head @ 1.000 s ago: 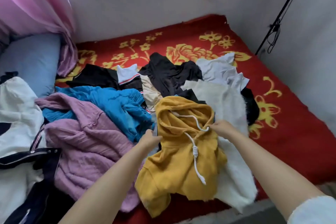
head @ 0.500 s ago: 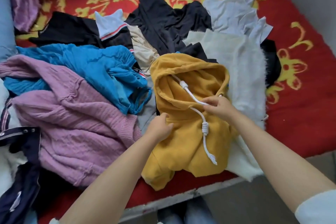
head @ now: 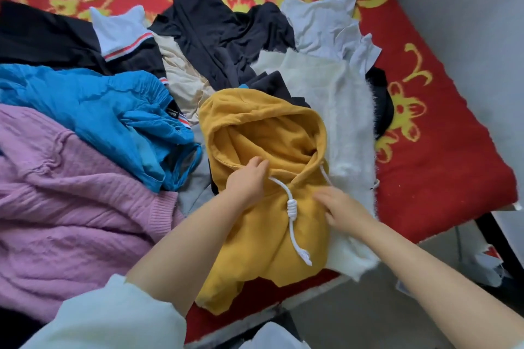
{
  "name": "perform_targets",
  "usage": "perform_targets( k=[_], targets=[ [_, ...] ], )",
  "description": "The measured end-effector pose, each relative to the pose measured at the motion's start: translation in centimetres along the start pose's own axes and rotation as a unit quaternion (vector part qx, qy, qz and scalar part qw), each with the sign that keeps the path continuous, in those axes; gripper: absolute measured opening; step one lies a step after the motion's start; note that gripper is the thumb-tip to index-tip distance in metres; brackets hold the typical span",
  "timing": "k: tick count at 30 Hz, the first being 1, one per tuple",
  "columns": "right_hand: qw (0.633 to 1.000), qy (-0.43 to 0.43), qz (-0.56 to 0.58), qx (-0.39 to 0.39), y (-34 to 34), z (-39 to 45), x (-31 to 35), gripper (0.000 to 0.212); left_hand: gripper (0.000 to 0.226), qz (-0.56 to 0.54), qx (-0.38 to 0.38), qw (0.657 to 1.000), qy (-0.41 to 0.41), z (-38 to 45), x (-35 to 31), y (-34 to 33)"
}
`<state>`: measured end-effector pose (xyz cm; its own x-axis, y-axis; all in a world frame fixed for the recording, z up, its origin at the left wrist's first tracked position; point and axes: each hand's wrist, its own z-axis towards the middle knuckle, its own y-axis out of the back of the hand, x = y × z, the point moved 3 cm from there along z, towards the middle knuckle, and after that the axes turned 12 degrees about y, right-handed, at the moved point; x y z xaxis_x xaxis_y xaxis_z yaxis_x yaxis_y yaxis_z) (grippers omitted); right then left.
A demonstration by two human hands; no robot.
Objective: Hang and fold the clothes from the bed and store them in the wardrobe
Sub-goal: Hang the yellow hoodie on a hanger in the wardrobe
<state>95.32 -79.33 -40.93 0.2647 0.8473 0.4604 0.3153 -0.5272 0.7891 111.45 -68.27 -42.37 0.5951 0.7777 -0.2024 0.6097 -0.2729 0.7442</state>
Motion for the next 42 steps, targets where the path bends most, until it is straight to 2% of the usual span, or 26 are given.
perform_targets(
  k=[1, 2, 3, 4, 5, 7, 10, 12, 16, 21, 23, 25, 27, 28, 30, 32, 33, 34, 35, 36, 39, 42],
  targets=[
    [0.997, 0.011, -0.027, -0.065, 0.5, 1.7, -0.1, 0.042, 0.055, 0.013, 0.025, 1.000, 0.012, 0.4, 0.1, -0.6],
    [0.994, 0.011, -0.071, -0.085, 0.8, 3.2, -0.1, 0.048, 0.047, 0.024, 0.042, 0.999, 0.023, 0.6, 0.2, -1.2],
    [0.993, -0.012, -0.101, -0.059, 1.5, 4.4, 0.1, 0.055, 0.038, 0.045, 0.043, 0.998, 0.026, 0.6, 0.3, -1.3],
    [0.991, -0.042, -0.126, 0.008, 1.5, 5.4, 0.2, 0.058, 0.030, 0.066, 0.035, 0.997, 0.032, 0.3, 0.6, -1.6],
    [0.981, -0.063, -0.166, 0.082, 1.5, 6.2, 0.2, 0.056, 0.026, 0.084, 0.022, 0.996, 0.037, -0.1, 0.9, -1.5],
    [0.948, -0.039, -0.262, 0.175, 1.3, 7.2, 0.7, 0.040, 0.026, 0.118, 0.001, 0.991, 0.061, -1.2, 1.8, -1.2],
    [0.917, 0.039, -0.330, 0.219, 1.2, 7.7, 2.6, 0.009, 0.022, 0.130, -0.024, 0.985, 0.108, -3.8, 4.0, 0.0],
    [0.916, 0.095, -0.309, 0.237, 2.0, 7.9, 4.8, 0.016, 0.020, 0.123, -0.037, 0.981, 0.144, -6.1, 5.8, 1.0],
    [0.935, 0.173, -0.250, 0.183, 5.1, 7.7, 11.2, 0.012, 0.024, 0.085, -0.079, 0.968, 0.223, -12.6, 9.0, 2.7],
    [0.911, 0.316, -0.230, 0.132, 8.9, 5.3, 21.1, 0.023, 0.021, 0.025, -0.125, 0.957, 0.260, -24.4, 12.7, 3.1],
    [0.896, 0.390, -0.189, 0.094, 9.7, 3.3, 25.6, 0.019, 0.025, -0.013, -0.160, 0.949, 0.270, -30.1, 14.1, 2.8],
    [0.867, 0.472, -0.148, 0.062, 9.5, 0.7, 30.4, 0.021, 0.031, -0.065, -0.230, 0.933, 0.270, -36.7, 14.9, 1.9],
    [0.824, 0.553, -0.113, 0.041, 8.6, -2.3, 35.6, 0.018, 0.037, -0.141, -0.281, 0.908, 0.276, -43.8, 14.9, 0.1],
    [0.802, 0.588, -0.094, 0.036, 8.2, -3.9, 38.0, 0.014, 0.038, -0.187, -0.273, 0.899, 0.286, -46.6, 14.7, -1.1],
    [0.739, 0.668, -0.054, 0.065, 6.6, -8.1, 43.4, 0.011, 0.035, -0.279, -0.267, 0.855, 0.346, -53.8, 13.2, -4.3],
    [0.674, 0.730, -0.026, 0.111, 4.8, -13.1, 48.5, 0.018, 0.011, -0.392, -0.306, 0.774, 0.393, -60.8, 10.8, -7.4],
    [0.659, 0.740, -0.015, 0.132, 4.6, -15.0, 49.9, 0.023, 0.028, -0.422, -0.339, 0.743, 0.393, -62.8, 9.9, -7.9],
    [0.624, 0.765, -0.007, 0.160, 3.3, -18.4, 52.4, 0.030, 0.045, -0.445, -0.377, 0.704, 0.406, -66.6, 8.2, -9.4],
    [0.591, 0.786, 0.005, 0.183, 1.8, -21.5, 54.5, 0.038, 0.049, -0.464, -0.399, 0.667, 0.425, -69.9, 6.5, -11.0],
    [0.578, 0.790, 0.016, 0.203, 0.8, -24.0, 56.2, 0.042, 0.046, -0.474, -0.407, 0.647, 0.437, -72.6, 5.3, -12.3],
    [0.544, 0.806, -0.006, 0.234, -3.4, -31.7, 60.4, 0.035, 0.039, -0.490, -0.428, 0.586, 0.483, -80.1, 1.8, -16.6],
    [0.502, 0.830, -0.065, 0.235, -7.4, -39.0, 62.8, 0.041, 0.028, -0.455, -0.407, 0.564, 0.556, -86.1, -0.7, -21.4]
  ],
)
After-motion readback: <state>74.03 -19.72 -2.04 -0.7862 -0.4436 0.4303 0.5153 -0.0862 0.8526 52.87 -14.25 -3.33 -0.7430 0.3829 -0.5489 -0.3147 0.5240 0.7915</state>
